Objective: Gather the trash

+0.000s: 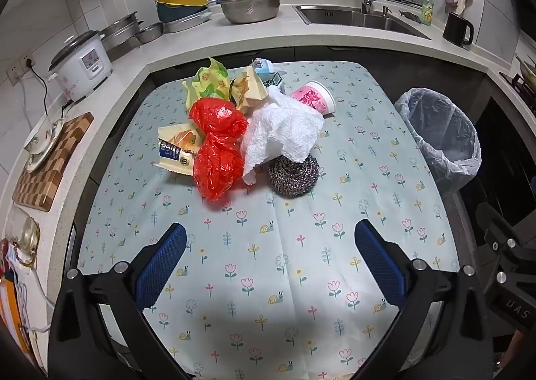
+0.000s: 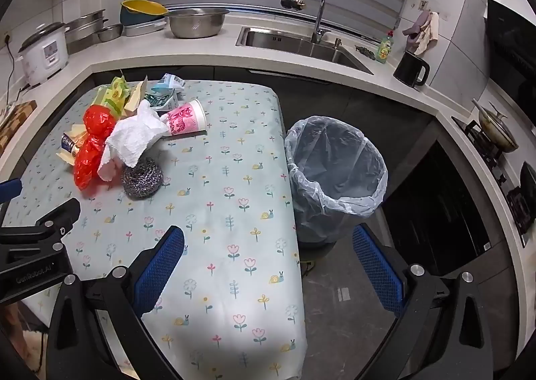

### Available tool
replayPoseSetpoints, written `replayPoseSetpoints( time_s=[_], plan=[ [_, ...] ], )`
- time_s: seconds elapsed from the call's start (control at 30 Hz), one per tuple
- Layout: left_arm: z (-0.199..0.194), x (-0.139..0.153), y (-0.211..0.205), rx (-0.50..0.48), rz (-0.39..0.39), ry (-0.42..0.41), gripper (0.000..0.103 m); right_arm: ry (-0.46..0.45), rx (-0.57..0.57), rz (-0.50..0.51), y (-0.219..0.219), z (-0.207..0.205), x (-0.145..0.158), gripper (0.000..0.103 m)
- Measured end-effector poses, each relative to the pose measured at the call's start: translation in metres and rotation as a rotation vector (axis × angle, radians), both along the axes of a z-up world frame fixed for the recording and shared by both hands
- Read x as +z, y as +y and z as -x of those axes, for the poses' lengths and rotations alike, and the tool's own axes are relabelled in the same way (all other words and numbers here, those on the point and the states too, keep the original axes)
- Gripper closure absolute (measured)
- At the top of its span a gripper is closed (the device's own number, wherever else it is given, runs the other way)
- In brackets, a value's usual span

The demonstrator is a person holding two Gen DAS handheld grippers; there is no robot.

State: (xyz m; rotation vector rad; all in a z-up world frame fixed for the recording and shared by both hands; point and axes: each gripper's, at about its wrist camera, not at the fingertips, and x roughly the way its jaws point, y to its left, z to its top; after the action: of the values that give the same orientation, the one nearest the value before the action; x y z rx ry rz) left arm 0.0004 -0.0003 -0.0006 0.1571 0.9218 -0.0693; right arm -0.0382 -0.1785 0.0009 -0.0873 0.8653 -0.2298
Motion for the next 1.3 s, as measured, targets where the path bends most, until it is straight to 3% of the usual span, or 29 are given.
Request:
replayPoseSetpoints(
  time_s=[1.0,1.3],
  plan=[
    [0.0015,-0.0016,-0.0014,0.003,-0.017,0.001,0.007,0.008,0.004,-0.020,-0.0030,-0.0002,-0.0045,0.007],
    [0.0011,-0.0009,0.0006,0.009,-0.019,-0.002,0.007,0.016,0.004,-0.075,-0.0059,-0.0016,-0.0042,0.007]
  ],
)
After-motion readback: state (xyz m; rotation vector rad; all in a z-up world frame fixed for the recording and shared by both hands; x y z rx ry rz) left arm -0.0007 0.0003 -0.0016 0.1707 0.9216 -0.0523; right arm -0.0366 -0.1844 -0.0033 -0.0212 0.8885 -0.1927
